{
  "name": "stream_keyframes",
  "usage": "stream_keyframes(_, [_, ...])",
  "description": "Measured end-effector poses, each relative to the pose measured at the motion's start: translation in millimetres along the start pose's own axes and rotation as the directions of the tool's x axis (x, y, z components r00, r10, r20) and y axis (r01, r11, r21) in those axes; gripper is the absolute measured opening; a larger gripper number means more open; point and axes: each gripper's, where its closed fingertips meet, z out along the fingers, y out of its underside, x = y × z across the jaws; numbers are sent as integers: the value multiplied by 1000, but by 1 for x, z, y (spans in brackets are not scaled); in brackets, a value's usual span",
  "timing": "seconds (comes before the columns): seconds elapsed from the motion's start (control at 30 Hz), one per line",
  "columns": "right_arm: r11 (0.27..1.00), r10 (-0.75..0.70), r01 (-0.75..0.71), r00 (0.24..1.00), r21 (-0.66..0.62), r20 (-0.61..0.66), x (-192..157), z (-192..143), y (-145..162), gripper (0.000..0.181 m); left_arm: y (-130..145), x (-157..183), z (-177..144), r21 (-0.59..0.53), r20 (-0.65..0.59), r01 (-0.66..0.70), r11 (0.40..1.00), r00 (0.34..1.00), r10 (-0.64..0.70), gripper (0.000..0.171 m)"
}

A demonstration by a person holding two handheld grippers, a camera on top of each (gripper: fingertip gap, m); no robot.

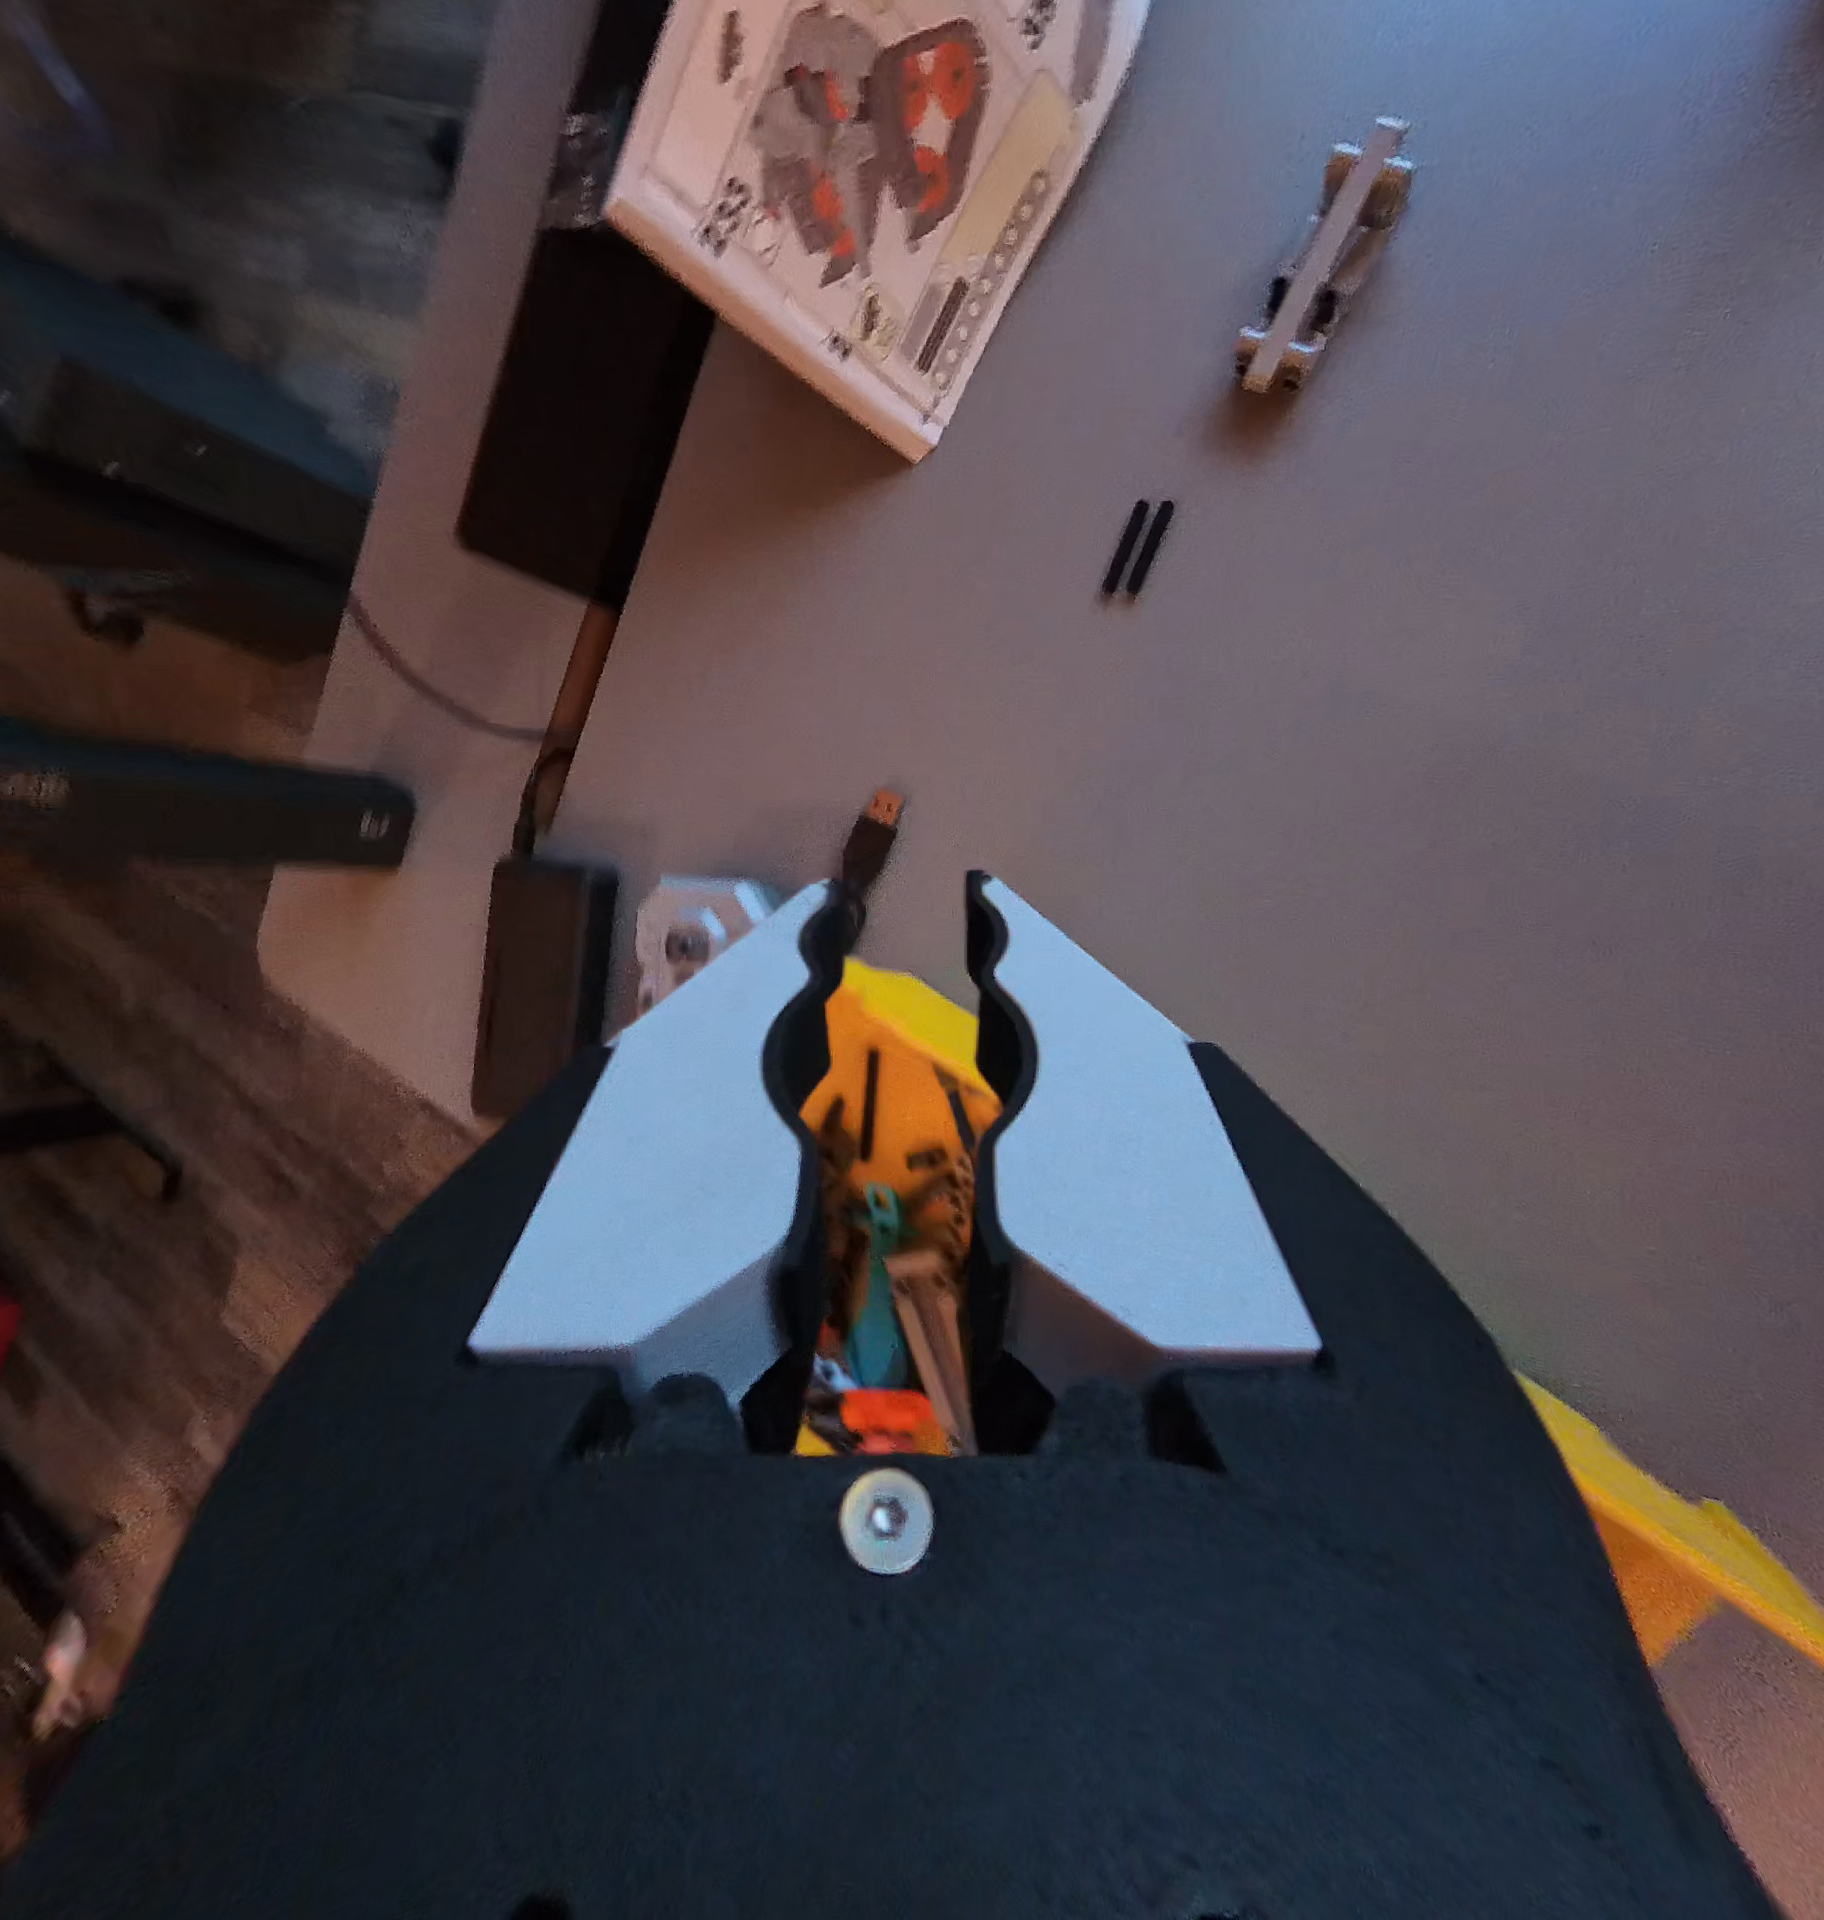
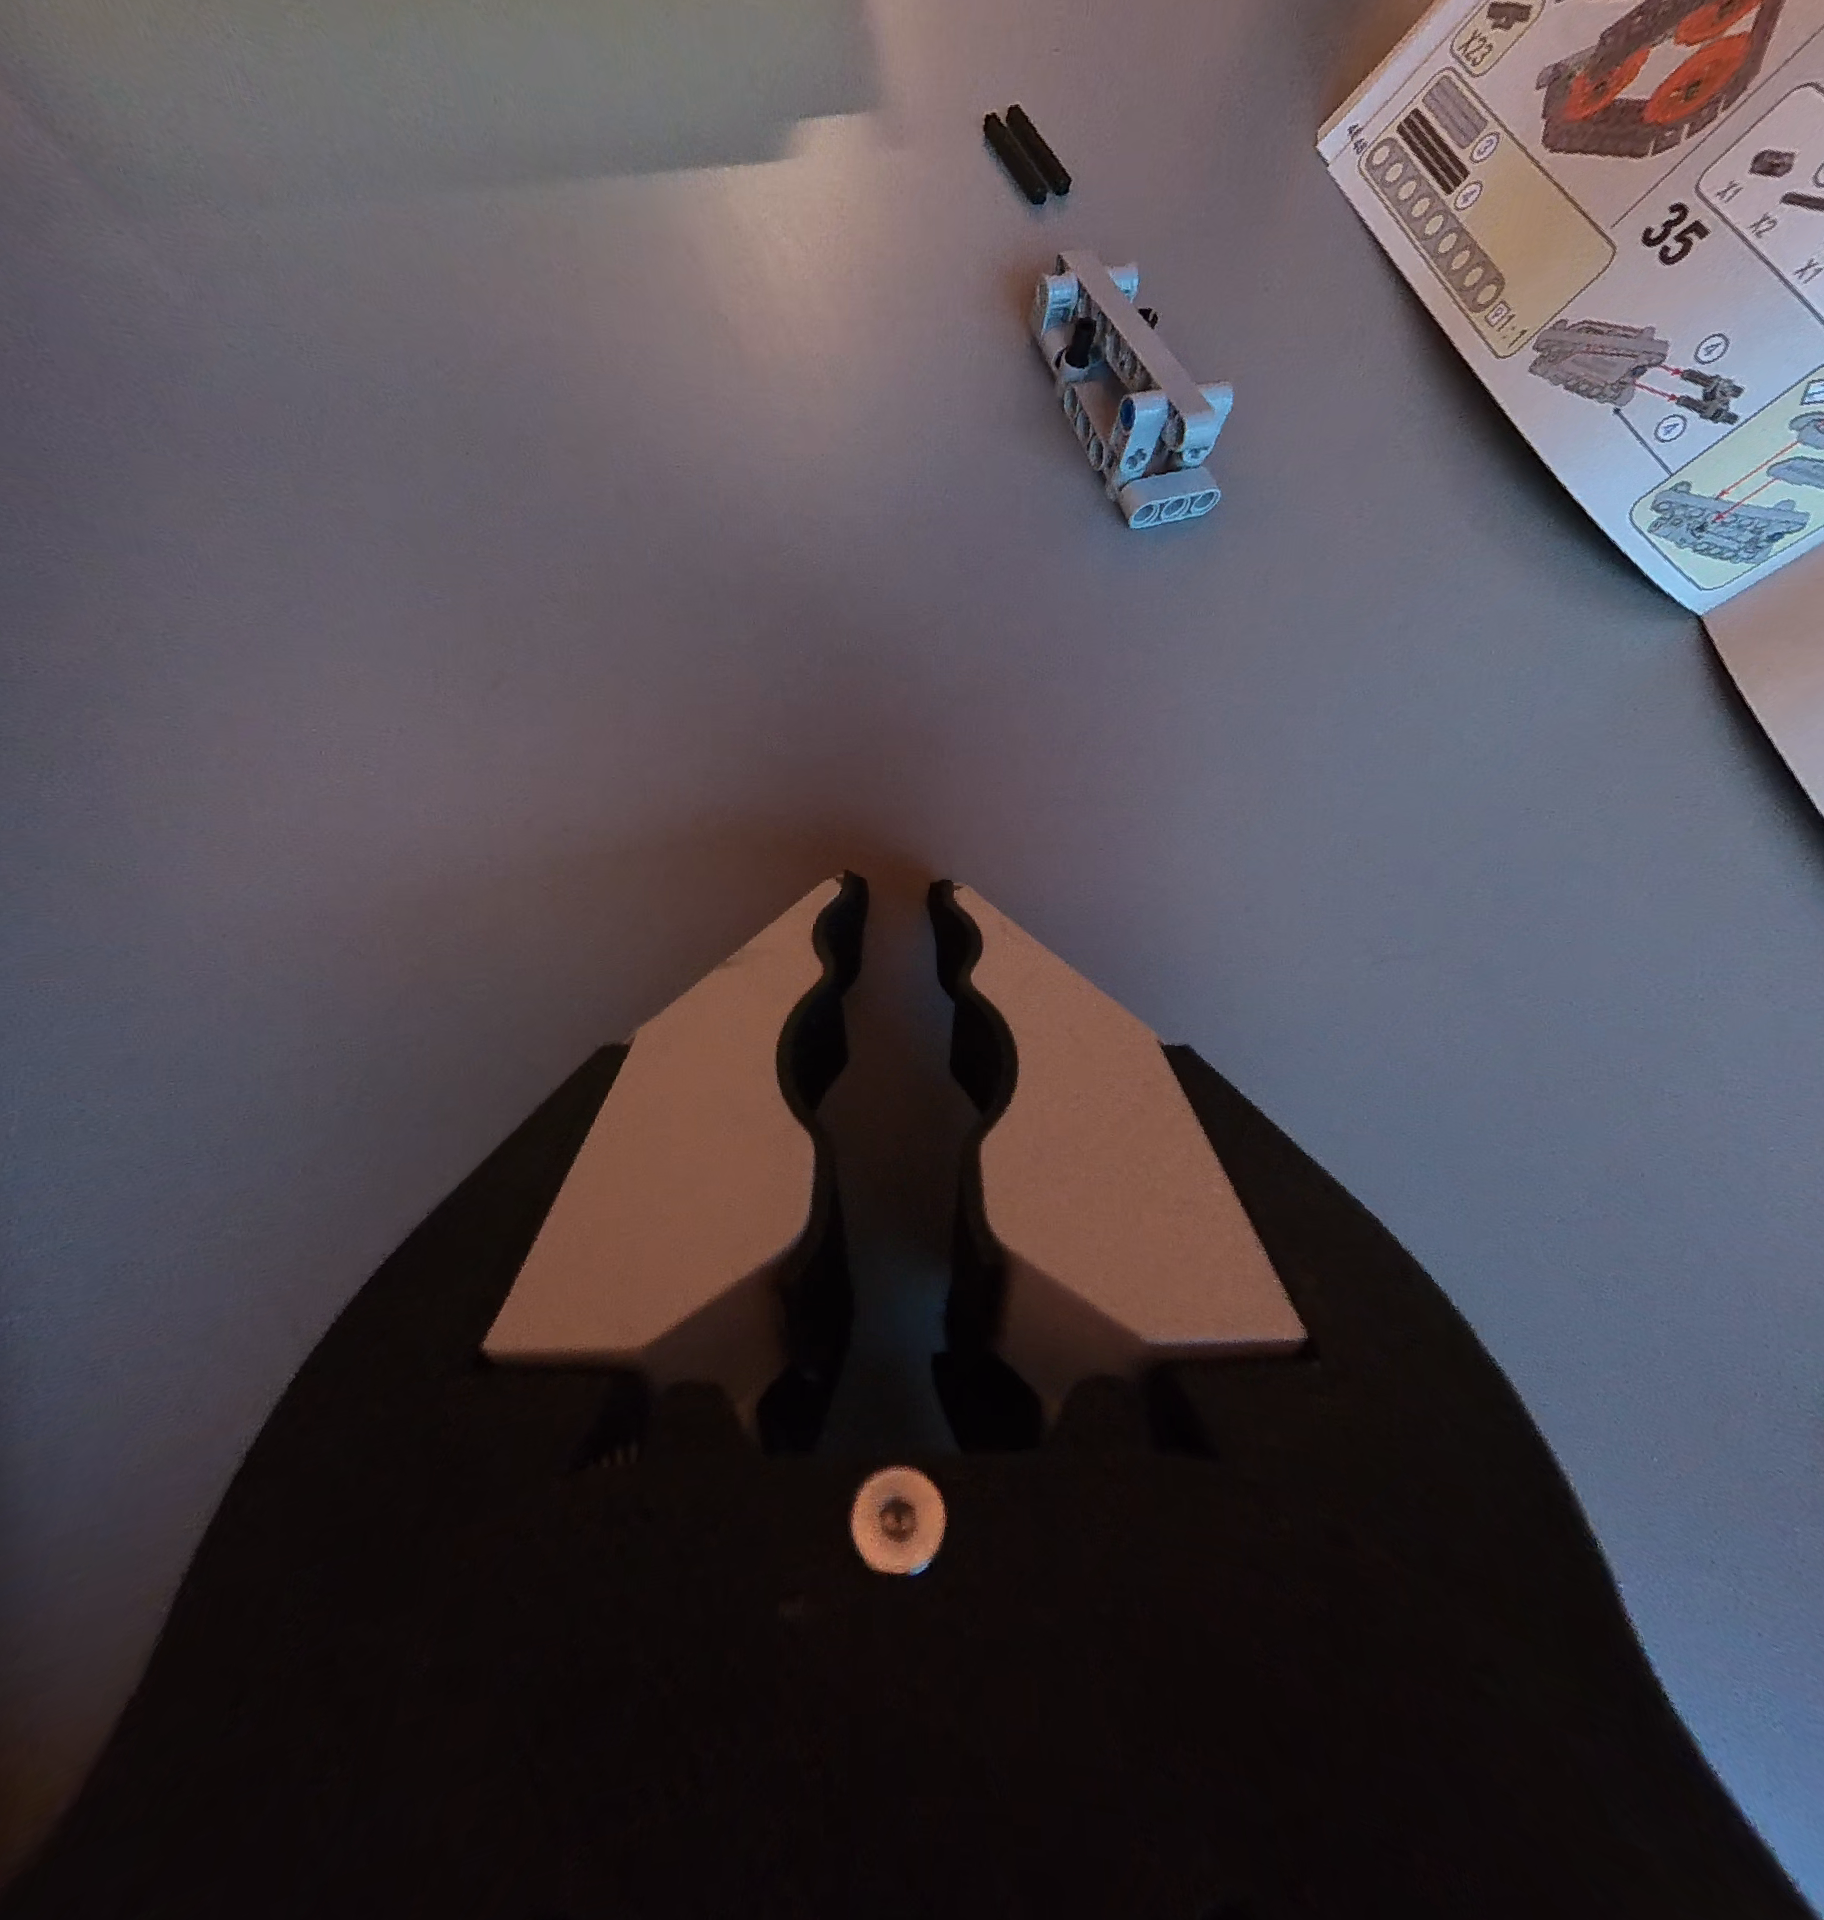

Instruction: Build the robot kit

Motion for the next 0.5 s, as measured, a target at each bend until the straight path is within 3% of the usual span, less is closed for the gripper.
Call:
stream_keyframes(0.1, [1000,-6,6,1000,0,-6,0,0,0,14,24,6,-35,49,99,147,988,984,-151,36])
stream_keyframes(0.2, [1000,-1,1,1000,0,-4,0,0,0,14,68,6,-54,48,207,316,948,925,-319,53])
stream_keyframes(0.4, [1000,-1,1,1000,-1,-18,1,0,0,15,149,17,-59,4,247,540,842,815,-524,56])
stream_keyframes(0.5, [1000,1,-2,1000,-2,-19,1,0,0,15,167,29,-58,-12,229,599,800,781,-581,58])
